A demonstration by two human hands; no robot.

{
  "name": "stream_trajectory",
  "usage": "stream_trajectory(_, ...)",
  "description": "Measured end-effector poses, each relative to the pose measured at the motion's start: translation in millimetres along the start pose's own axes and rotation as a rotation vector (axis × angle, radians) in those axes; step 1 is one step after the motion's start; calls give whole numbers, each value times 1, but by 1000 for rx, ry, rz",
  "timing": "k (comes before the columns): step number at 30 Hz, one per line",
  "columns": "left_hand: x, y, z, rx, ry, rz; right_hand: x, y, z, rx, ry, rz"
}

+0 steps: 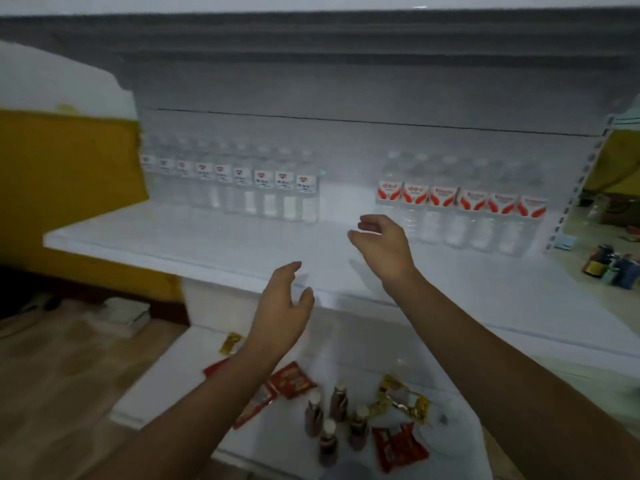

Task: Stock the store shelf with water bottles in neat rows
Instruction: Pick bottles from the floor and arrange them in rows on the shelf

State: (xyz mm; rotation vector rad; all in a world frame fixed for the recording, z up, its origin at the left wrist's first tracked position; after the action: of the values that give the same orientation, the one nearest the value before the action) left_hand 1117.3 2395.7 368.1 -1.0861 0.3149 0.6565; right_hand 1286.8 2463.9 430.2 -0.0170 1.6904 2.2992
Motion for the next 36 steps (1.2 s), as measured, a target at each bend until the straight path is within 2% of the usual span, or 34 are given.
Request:
stream_trajectory(9, -159, 103, -76, -331, -269, 163, 220, 38, -86, -40, 445, 134)
stream_trajectory(13, -206, 160, -116, -486, -357, 249, 303, 13, -135, -26, 645, 102)
stream_trajectory(18, -225, 244, -175, -750, -409, 309, 380, -40, -182, 108, 881, 46)
stream_trajectory(23, -218, 328, -231, -1001, -359, 330, 445, -111, -221, 277, 997, -48)
stream_trajectory(28, -195, 405, -275, -1176, -274, 307, 508, -206, -277, 478, 1060, -181)
stream_trajectory(36, -127, 526, -347, -1368, -13, 243, 552, -362, -377, 830, 1178, -388)
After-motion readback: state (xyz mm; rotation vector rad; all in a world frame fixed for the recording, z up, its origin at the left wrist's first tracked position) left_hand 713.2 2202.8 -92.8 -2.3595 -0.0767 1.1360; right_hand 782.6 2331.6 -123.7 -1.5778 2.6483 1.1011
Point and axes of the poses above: each hand's wrist, its own z-axis towards the middle knuckle, its own x-axis out of the palm, y = z × x, the point moved 1 cm from there along z, towards the middle knuckle, and after that the axes turned 3 degrees about z, right-handed, at the moved point
